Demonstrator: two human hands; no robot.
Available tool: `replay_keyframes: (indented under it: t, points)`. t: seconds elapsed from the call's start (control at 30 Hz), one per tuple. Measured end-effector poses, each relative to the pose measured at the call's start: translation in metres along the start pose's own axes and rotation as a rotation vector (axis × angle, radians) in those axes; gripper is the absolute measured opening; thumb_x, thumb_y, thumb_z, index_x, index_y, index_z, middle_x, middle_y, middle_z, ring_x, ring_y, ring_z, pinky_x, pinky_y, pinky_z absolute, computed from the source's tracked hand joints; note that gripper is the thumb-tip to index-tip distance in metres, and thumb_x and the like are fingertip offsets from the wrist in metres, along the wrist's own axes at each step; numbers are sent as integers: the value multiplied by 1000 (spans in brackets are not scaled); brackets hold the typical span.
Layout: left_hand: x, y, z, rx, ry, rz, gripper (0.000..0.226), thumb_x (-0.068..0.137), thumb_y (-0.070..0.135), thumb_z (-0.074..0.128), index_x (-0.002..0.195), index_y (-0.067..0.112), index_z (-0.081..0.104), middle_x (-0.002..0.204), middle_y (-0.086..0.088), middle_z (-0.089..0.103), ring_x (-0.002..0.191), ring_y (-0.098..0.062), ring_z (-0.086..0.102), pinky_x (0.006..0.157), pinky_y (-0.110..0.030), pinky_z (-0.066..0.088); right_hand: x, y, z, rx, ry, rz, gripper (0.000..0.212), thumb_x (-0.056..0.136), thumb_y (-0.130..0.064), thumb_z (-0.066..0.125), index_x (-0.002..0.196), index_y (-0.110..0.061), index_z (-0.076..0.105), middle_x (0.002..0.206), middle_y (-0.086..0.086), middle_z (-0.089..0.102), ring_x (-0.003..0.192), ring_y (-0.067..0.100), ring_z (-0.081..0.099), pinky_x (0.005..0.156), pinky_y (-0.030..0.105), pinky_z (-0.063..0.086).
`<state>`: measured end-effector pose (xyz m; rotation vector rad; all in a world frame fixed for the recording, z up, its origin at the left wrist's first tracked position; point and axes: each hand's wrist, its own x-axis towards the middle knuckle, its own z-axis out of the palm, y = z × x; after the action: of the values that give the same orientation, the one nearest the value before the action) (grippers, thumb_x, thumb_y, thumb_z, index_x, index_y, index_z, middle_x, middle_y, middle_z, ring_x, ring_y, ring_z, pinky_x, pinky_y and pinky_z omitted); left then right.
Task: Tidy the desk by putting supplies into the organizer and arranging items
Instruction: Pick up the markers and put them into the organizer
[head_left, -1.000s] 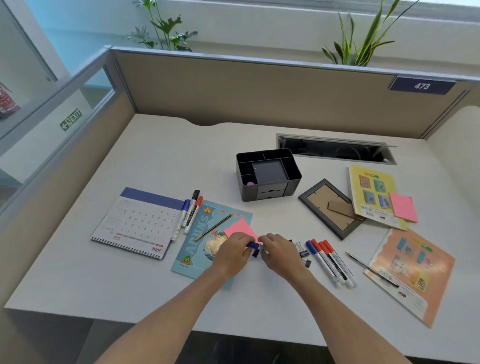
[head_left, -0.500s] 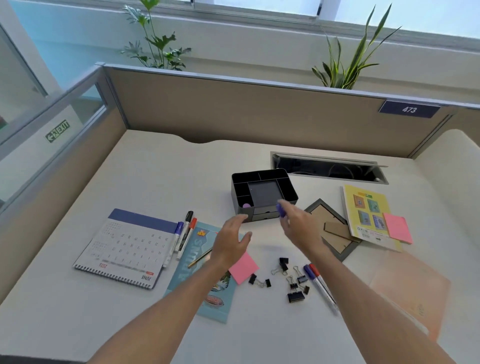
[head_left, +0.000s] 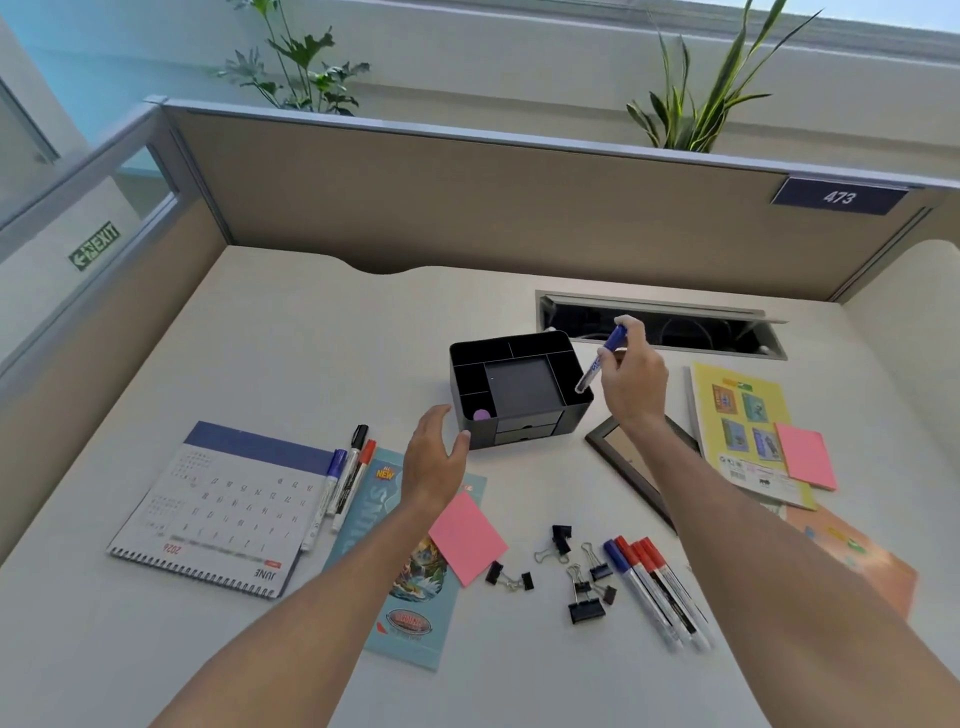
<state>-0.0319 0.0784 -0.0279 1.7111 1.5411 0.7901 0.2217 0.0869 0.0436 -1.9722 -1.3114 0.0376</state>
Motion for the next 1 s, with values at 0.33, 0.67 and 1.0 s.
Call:
replay_keyframes:
  t: [0.33,0.67,1.0]
  points:
    - [-13,-16,12,23,-43,-75,49,96,26,50,142,14,37,146,-5,42,134,-20,38,107,-34,34,-15,23,28,-115,-256,20,30,95,-11,54,125,-12,57,106,9,68,95,30,63,78,32,46]
    - [-37,-18,23,39,-57,-84,48,95,25,50,141,16,38,144,-3,43,131,-20,40,106,-36,38,-23,38,16,-72,-275,50,49,95,-20,57,142,-17,42,136,4,54,112,23,58,88,33,46]
    - [-61,-2,40,40,-86,-55,50,93,22,52,140,14,39,146,-2,42,134,-18,37,109,-33,32,-70,88,-30,-116,-277,161,34,90,-15,57,124,-16,57,113,1,65,87,16,61,80,34,51]
